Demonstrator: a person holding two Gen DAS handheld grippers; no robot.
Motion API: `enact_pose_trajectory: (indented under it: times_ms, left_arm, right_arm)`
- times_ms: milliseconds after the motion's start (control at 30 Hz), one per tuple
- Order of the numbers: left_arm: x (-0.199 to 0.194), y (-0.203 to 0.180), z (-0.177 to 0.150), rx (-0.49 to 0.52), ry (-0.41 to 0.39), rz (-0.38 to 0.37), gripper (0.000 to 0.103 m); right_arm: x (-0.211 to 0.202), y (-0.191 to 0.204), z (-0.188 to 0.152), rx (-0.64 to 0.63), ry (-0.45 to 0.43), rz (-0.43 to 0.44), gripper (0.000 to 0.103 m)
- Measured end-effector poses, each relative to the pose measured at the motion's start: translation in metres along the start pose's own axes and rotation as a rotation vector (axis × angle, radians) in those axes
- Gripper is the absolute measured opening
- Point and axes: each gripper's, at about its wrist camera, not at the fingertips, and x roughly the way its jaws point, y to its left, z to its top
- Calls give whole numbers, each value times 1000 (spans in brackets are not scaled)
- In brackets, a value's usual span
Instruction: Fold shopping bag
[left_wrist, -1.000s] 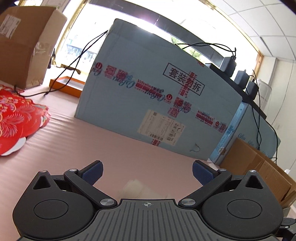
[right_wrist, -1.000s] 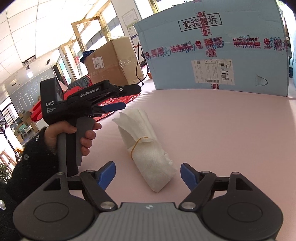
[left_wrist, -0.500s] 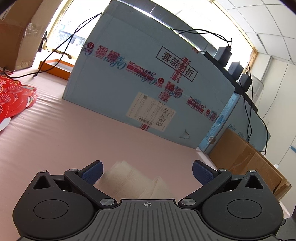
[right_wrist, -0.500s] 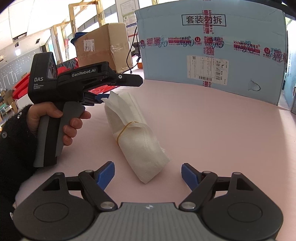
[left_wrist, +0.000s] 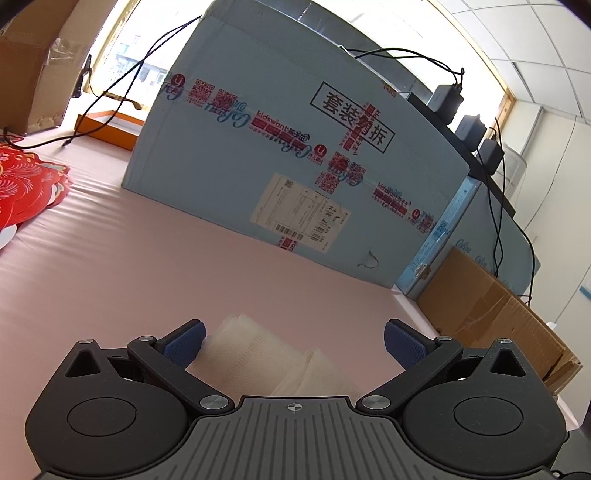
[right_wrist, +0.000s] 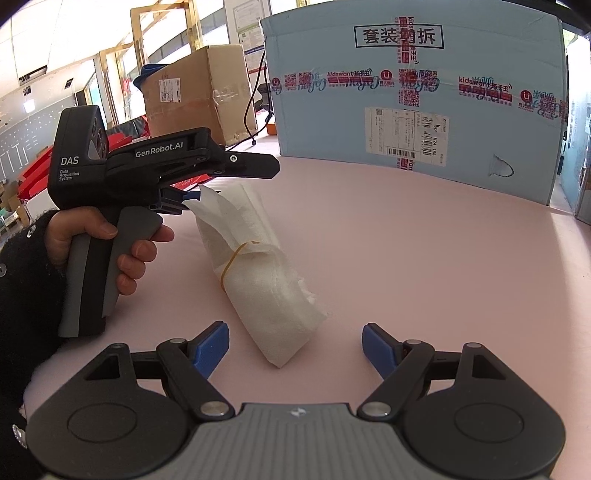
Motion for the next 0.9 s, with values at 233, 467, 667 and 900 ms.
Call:
enact_pose_trajectory:
  times_ms: [233,467,667,900]
  left_arm:
    - [4,3,-1,-31,28,-8,103]
    - [-12,8,1,-75,-24,-27,103]
    - [-29,25,0,-171,-65,-31,103]
    - [-6,22,-3,-174,45,-24,103]
  right_arm:
    - [2,-5,0,-10,3,-55,81]
    - [-2,-26,0,105,-30,-68,81]
    - [-6,-54,-6,362,-81,117,78]
    - [3,-37,-5,277,-95,88,58]
